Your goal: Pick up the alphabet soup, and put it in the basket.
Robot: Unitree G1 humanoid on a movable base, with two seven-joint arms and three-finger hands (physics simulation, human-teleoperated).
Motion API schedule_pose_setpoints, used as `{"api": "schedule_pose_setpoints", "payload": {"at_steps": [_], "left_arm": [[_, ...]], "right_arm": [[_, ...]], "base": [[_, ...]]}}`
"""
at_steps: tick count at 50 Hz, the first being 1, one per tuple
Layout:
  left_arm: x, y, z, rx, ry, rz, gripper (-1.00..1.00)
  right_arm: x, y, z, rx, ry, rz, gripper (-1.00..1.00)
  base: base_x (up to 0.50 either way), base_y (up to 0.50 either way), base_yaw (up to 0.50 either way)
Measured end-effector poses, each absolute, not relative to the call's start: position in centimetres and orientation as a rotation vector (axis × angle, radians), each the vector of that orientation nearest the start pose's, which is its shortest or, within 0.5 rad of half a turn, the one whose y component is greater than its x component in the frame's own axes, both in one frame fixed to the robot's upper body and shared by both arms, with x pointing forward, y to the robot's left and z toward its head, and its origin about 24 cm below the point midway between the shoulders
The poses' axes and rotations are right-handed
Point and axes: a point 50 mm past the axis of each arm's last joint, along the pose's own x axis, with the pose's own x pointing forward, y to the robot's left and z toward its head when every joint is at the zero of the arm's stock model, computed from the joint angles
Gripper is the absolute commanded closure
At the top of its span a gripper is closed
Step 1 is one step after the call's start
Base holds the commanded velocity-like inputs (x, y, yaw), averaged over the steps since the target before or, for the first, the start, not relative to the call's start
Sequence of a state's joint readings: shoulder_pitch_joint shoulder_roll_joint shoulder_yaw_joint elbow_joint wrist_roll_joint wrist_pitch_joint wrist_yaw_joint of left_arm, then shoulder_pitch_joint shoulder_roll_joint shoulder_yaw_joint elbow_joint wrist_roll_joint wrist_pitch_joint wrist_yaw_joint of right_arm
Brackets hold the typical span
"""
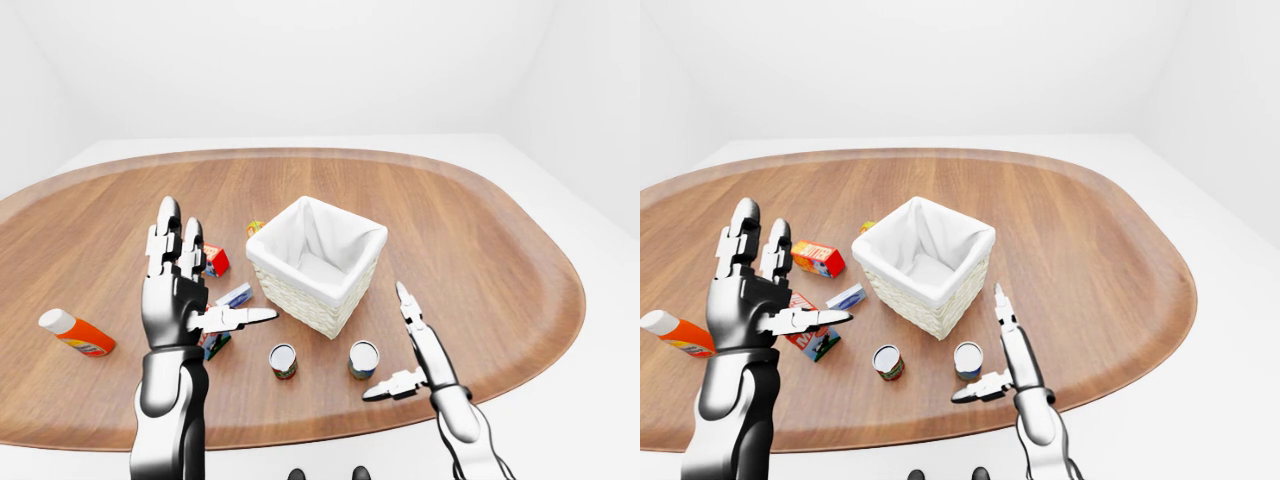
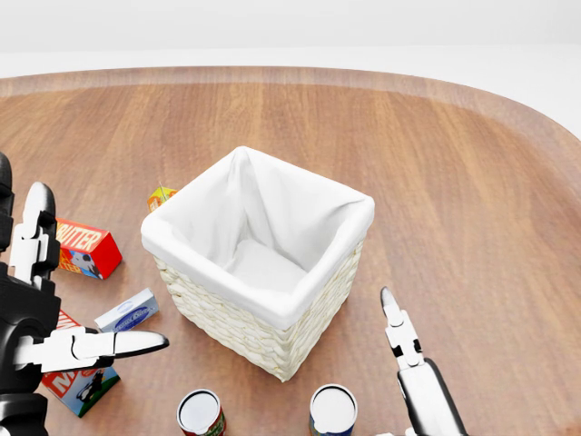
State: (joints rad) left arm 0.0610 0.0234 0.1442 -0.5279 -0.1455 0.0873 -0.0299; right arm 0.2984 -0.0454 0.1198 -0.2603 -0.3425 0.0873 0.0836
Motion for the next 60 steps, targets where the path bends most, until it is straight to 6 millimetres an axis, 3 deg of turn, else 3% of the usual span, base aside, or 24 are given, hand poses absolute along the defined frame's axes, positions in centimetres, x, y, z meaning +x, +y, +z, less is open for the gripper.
{"api": "schedule_pose_setpoints", "payload": {"at_steps": [60], "left_arm": [[22.3,18.3,13.6,-0.07,-0.371,0.072,-1.0]], "right_arm": [[19.4,-12.6,-2.7,-0.506,0.29,0.168,-1.0]], "base": [[0.0,0.0,0.0]]}}
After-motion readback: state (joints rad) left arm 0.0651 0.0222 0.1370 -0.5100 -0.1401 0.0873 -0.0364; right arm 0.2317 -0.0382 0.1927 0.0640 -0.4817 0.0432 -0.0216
